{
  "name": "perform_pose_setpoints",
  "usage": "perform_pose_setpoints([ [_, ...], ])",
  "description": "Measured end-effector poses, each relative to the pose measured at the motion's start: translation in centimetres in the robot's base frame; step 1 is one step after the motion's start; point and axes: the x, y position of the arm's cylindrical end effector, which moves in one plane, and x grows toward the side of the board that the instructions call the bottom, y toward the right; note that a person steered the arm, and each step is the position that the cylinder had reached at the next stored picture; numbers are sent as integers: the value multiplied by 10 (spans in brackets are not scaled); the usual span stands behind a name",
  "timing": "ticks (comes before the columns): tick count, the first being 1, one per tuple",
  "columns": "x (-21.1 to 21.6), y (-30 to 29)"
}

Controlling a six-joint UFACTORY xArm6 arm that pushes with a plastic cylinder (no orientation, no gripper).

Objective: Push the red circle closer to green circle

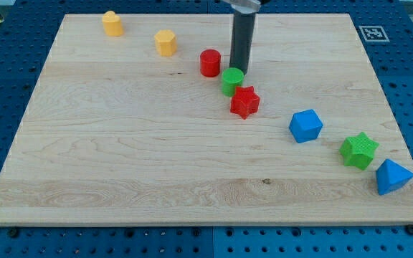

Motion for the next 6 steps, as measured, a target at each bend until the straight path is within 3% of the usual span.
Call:
perform_pose_setpoints([
  [1,2,-12],
  [3,-67,-22],
  [5,-72,-84],
  [6,-68,-77],
])
